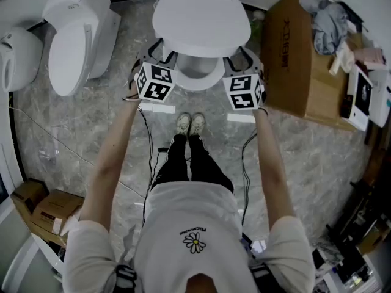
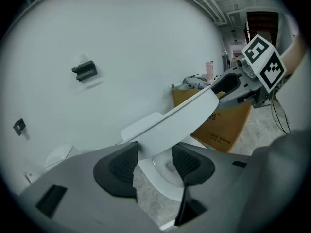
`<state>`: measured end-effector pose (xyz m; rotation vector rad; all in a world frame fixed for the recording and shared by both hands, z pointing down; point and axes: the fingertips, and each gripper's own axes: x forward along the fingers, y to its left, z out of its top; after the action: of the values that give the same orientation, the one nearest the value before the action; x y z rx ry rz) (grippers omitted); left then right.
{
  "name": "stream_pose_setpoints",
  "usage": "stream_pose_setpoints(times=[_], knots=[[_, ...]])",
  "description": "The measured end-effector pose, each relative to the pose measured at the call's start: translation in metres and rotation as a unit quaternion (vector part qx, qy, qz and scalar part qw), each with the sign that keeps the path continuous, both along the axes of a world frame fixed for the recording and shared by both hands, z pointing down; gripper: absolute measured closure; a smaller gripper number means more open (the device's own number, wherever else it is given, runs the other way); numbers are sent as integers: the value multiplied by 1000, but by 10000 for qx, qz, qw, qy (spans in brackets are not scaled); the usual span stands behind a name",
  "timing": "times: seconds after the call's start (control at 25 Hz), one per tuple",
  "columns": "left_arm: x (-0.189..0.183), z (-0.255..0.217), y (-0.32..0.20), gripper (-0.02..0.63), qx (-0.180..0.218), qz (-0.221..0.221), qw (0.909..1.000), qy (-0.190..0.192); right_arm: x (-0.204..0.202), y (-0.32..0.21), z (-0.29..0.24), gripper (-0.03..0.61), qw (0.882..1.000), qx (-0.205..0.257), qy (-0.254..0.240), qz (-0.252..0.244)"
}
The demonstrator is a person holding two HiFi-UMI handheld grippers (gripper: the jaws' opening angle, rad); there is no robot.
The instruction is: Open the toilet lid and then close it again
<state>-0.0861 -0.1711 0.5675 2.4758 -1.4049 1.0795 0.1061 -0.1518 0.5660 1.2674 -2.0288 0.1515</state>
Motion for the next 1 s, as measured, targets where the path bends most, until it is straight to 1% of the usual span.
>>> stream_pose_setpoints(times=[0.12,0.32,0.52,0.76,0.84,1.0], knots=[[1,17,15,374,-187,130,9997,-44,-1,14,17,350,9998,-185,35,-65],[-1,51,43,367,-457,323,9983,-162,-5,42,48,348,9972,-705,1,-255],[-2,76,59,364,-553,378,9974,-258,-4,58,74,348,9958,-862,112,-292],[-3,106,76,360,-821,565,9943,-390,-4,78,104,348,9905,-1296,100,-449],[-3,114,81,359,-879,662,9932,-383,-4,82,113,348,9893,-1389,47,-454],[-7,131,89,359,-1050,899,9896,-398,-8,87,126,348,9858,-1613,-313,-351]])
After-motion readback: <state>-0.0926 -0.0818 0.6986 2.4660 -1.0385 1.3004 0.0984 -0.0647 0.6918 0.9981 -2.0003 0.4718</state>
